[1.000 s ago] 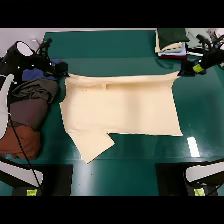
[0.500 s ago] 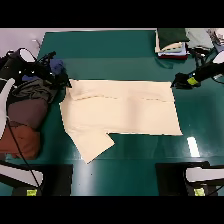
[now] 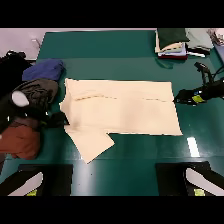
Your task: Fold the shirts.
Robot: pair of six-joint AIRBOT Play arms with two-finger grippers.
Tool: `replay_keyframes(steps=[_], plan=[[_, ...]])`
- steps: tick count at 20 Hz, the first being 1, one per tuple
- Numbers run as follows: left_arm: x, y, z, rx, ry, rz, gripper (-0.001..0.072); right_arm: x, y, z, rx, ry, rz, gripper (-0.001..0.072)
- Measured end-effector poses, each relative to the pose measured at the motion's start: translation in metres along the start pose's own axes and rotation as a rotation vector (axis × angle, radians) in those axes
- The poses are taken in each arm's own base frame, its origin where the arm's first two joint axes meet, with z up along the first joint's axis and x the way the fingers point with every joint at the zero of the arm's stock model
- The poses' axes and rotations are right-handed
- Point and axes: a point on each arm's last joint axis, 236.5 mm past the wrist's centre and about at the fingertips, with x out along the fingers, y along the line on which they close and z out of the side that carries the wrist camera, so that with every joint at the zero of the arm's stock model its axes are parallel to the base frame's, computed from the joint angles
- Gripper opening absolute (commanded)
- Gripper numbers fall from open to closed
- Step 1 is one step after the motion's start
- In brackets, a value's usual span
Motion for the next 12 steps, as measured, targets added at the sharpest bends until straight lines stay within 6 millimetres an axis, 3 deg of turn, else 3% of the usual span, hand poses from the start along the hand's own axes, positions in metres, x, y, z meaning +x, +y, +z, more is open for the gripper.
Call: replay_keyframes(steps=[3,6,8,9,11,12], plan=[[0.024,-0.007,-0.033,-0.054,0.022,-0.075,0.054,-0.011,0.005,-0.002,-0.013,-0.041,-0.001,0.0387],[0.043,-0.022,-0.046,-0.031,0.007,-0.114,0.0537,-0.021,0.009,-0.003,-0.024,-0.074,-0.003,0.0387],[0.049,-0.029,-0.042,-0.025,-0.032,-0.123,0.0173,-0.027,0.009,-0.004,-0.031,-0.09,-0.008,0.0387],[0.049,-0.03,-0.039,-0.027,-0.05,-0.122,0.0064,-0.028,0.007,-0.007,-0.028,-0.088,-0.015,0.0387],[0.047,-0.035,-0.033,-0.017,-0.077,-0.127,0.0025,-0.027,-0.007,-0.018,0.001,-0.063,-0.039,0.0388],[0.045,-0.038,-0.03,-0.007,-0.084,-0.13,0.0025,-0.024,-0.018,-0.027,0.032,-0.038,-0.054,0.0438]])
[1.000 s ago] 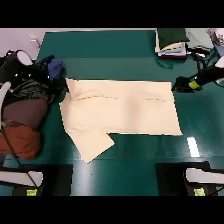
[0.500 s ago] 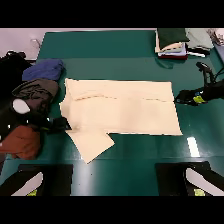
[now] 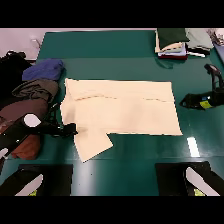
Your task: Fold the shirts.
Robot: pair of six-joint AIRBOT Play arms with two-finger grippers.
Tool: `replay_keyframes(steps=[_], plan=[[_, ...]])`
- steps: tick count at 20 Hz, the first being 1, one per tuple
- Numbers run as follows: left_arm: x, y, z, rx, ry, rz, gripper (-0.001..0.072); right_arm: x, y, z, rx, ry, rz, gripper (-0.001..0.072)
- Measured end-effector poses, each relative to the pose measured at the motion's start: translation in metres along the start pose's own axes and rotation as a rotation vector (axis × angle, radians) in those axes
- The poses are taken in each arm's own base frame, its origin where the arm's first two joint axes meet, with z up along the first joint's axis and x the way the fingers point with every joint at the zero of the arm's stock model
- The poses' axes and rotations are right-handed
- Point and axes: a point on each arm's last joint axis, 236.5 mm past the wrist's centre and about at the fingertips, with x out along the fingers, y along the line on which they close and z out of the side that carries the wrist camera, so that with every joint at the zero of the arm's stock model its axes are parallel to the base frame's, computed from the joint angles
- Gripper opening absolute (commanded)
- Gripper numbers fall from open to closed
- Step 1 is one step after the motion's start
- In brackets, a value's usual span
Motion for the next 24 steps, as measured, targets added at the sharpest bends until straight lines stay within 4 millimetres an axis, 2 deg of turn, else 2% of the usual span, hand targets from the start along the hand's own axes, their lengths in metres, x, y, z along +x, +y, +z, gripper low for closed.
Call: replay_keyframes(steps=[1,2,4,6,8,10,11,12,15,16,18,20,24], plan=[[-0.003,-0.004,0.003,0.012,-0.007,-0.005,0.0025,0.005,-0.016,-0.012,0.041,0.034,-0.023,0.0568],[-0.006,-0.008,0.006,0.03,-0.011,-0.009,0.0025,0.01,-0.032,-0.025,0.09,0.067,-0.042,0.0582],[-0.011,-0.015,0.01,0.061,-0.014,-0.016,0.0025,0.023,-0.064,-0.055,0.218,0.147,-0.06,0.0567],[-0.015,-0.019,0.014,0.08,-0.023,-0.019,0.0025,0.038,-0.084,-0.087,0.357,0.232,-0.039,0.0478],[-0.017,-0.022,0.016,0.09,-0.024,-0.022,0.0025,0.053,-0.088,-0.111,0.465,0.297,0.021,0.0475],[-0.018,-0.023,0.017,0.095,-0.027,-0.023,0.0025,0.067,-0.081,-0.123,0.534,0.339,0.095,0.0443],[-0.018,-0.023,0.017,0.096,-0.027,-0.023,0.0025,0.073,-0.077,-0.125,0.553,0.348,0.124,0.0428],[-0.018,-0.024,0.017,0.097,-0.027,-0.024,0.0025,0.079,-0.071,-0.124,0.56,0.357,0.15,0.0374],[-0.019,-0.024,0.017,0.101,-0.024,-0.024,0.0024,0.093,-0.056,-0.113,0.514,0.351,0.176,0.0077],[-0.02,-0.024,0.016,0.103,-0.02,-0.024,0.0023,0.097,-0.052,-0.107,0.48,0.337,0.172,0.0016],[-0.026,-0.026,0.012,0.125,-0.018,-0.02,0.0023,0.095,-0.043,-0.096,0.399,0.322,0.157,0.0017],[-0.039,-0.026,0.007,0.16,-0.031,-0.005,0.0023,0.085,-0.039,-0.089,0.299,0.304,0.112,0.0016],[-0.072,-0.024,-0.028,0.207,0.001,0.037,0.0024,0.044,-0.041,-0.095,0.136,0.291,-0.008,0.0015]])
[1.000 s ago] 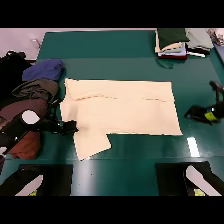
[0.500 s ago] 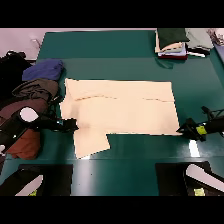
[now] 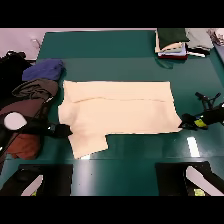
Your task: Fold the shirts.
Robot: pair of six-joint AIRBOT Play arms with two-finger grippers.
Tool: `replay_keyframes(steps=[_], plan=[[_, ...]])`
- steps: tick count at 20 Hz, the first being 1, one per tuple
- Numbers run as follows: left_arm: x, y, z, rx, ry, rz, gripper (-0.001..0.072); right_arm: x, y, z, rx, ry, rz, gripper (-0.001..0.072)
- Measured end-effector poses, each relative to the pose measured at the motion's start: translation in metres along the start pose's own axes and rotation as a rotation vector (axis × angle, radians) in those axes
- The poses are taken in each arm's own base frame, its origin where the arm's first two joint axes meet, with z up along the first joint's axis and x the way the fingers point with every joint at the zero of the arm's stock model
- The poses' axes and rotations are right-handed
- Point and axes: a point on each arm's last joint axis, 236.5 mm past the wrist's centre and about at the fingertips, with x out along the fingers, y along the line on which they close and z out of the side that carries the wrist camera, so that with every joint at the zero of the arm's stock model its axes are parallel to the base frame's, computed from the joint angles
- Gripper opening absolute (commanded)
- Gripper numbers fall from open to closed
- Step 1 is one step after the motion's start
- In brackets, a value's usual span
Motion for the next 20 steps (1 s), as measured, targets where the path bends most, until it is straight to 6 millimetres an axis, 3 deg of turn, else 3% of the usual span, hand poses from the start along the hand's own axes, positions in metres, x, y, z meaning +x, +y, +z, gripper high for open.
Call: replay_keyframes(steps=[2,4,7,9,18,19,20], plan=[[-0.016,-0.005,-0.016,0.014,0.016,0.005,0.0024,-0.018,-0.004,-0.01,-0.033,-0.03,-0.059,0.0015],[-0.03,-0.009,-0.017,0.031,-0.007,0.011,0.0024,-0.034,-0.006,-0.014,-0.046,-0.081,-0.104,0.0015],[-0.044,-0.009,0.009,0.049,-0.103,0.041,0.0024,-0.043,-0.004,-0.013,-0.055,-0.125,-0.122,0.0014],[-0.045,-0.003,0.032,0.051,-0.147,0.077,0.0025,-0.043,0.003,-0.001,-0.072,-0.139,-0.113,0.0015],[-0.002,0.03,0.143,0.054,-0.236,0.176,0.0026,-0.034,0.055,0.117,-0.159,-0.174,-0.068,0.0018],[0.001,0.034,0.152,0.047,-0.246,0.182,0.0034,-0.032,0.061,0.128,-0.156,-0.173,-0.046,0.0092],[0.001,0.039,0.16,0.039,-0.256,0.19,0.0328,-0.03,0.067,0.139,-0.146,-0.176,-0.02,0.0313]])
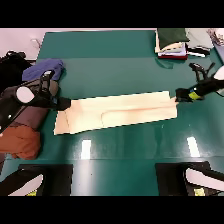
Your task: Fold the shirts.
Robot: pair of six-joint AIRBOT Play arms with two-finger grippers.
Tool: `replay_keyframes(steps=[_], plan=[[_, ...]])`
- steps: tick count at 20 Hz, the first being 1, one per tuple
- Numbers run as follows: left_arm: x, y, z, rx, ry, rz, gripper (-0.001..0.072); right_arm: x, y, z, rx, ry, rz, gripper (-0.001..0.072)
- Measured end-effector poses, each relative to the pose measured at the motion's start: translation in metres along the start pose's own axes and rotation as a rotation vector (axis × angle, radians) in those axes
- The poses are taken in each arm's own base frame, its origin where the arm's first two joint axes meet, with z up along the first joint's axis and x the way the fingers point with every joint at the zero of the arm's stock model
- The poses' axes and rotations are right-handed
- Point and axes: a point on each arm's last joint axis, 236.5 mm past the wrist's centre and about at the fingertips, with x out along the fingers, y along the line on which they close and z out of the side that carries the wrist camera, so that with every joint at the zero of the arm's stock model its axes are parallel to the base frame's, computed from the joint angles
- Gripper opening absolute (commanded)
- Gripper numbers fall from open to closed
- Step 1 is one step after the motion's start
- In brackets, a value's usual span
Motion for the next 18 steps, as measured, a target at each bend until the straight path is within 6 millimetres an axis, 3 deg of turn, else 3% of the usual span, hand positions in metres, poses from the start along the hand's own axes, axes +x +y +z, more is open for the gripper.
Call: replay_keyframes(steps=[1,4,5,6,7,11,12,13,16,18], plan=[[0.002,0.005,0.007,-0.009,-0.013,0.008,0.0628,0.003,0.003,0.011,0.011,-0.006,0.024,0.0389],[-0.001,0.015,0.023,-0.051,-0.04,0.021,0.0641,0.005,0.002,0.034,0.036,-0.024,0.087,0.039],[-0.002,0.016,0.025,-0.061,-0.035,0.021,0.0584,0.006,-0.002,0.037,0.04,-0.022,0.102,0.0403],[-0.004,0.016,0.025,-0.07,-0.027,0.018,0.0325,0.005,-0.007,0.038,0.044,-0.019,0.112,0.049],[-0.004,0.014,0.024,-0.081,-0.019,0.01,0.0055,0.007,-0.017,0.037,0.053,-0.014,0.117,0.0511],[-0.006,-0.005,0.024,-0.119,-0.002,-0.073,0.0025,0.026,-0.055,0.008,0.131,0.062,0.155,0.0498],[-0.006,-0.012,0.026,-0.125,-0.009,-0.099,0.0025,0.035,-0.06,0.0,0.154,0.085,0.182,0.0446],[-0.006,-0.021,0.028,-0.122,-0.019,-0.122,0.0025,0.044,-0.061,-0.009,0.176,0.112,0.223,0.0404],[-0.001,-0.052,0.029,-0.089,-0.031,-0.18,0.0024,0.071,-0.049,-0.022,0.214,0.153,0.339,0.0401],[0.009,-0.073,0.024,-0.059,-0.02,-0.212,0.0024,0.084,-0.029,-0.023,0.22,0.169,0.415,0.0227]])
